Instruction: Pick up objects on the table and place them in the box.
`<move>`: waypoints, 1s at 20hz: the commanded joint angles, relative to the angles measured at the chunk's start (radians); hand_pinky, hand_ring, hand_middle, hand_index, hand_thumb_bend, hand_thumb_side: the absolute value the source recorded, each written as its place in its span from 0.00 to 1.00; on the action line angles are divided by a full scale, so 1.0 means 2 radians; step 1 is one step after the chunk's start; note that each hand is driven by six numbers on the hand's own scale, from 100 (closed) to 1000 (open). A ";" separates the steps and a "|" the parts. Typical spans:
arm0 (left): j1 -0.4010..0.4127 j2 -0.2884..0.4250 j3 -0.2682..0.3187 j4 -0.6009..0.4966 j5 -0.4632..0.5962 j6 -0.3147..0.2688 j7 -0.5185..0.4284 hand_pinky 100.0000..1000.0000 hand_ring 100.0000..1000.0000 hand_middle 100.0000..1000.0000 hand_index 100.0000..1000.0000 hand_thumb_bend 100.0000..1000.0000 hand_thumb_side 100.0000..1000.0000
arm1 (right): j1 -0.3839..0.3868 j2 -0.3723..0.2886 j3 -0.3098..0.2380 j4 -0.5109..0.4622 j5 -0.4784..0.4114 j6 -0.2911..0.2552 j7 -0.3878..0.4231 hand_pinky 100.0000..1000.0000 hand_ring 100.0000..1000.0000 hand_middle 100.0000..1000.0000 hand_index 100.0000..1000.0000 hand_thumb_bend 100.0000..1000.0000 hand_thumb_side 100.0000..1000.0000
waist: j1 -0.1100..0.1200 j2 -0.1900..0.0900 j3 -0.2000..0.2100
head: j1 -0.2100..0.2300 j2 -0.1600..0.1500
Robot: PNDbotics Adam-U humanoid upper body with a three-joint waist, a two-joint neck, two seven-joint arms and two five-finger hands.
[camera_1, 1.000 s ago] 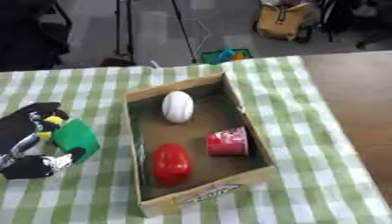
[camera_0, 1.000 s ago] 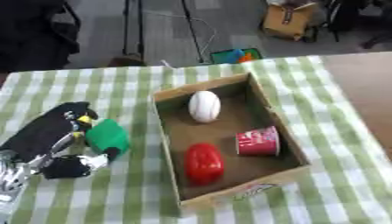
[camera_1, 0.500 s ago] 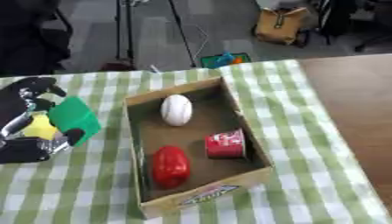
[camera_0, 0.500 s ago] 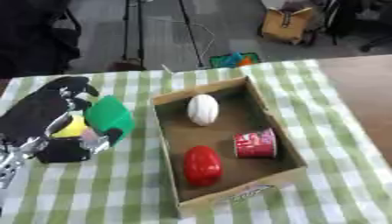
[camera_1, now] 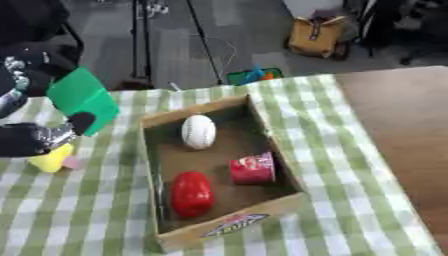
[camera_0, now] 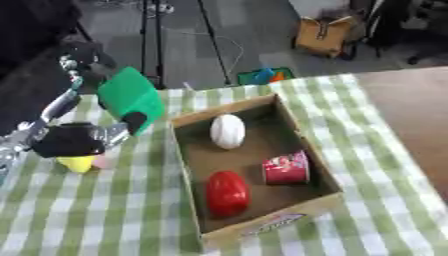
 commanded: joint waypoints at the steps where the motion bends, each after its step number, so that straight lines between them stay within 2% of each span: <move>1: -0.025 0.009 -0.006 -0.010 0.012 0.000 -0.008 1.00 0.95 0.74 0.40 0.00 0.66 | -0.001 -0.007 0.001 -0.011 0.001 0.000 0.001 0.59 0.67 0.54 0.72 0.00 0.53 | 0.000 -0.016 -0.001 | -0.001 0.004; 11: -0.080 -0.028 -0.038 0.026 0.030 -0.015 -0.029 1.00 0.95 0.74 0.41 0.00 0.68 | 0.001 -0.005 0.005 -0.011 0.000 0.000 0.004 0.59 0.67 0.54 0.72 0.00 0.51 | 0.006 -0.022 -0.011 | 0.002 0.005; 16: -0.090 -0.048 -0.049 0.051 0.027 -0.018 -0.021 1.00 0.94 0.75 0.41 0.00 0.69 | 0.000 -0.005 0.006 -0.011 -0.002 -0.001 0.006 0.59 0.68 0.54 0.72 0.00 0.51 | 0.008 -0.021 -0.013 | 0.003 0.003; 20: -0.095 -0.079 -0.062 0.092 0.011 -0.023 -0.007 1.00 0.94 0.75 0.42 0.00 0.71 | -0.001 -0.003 0.008 -0.011 -0.003 -0.001 0.007 0.59 0.68 0.54 0.72 0.00 0.51 | 0.008 -0.021 -0.015 | 0.006 0.001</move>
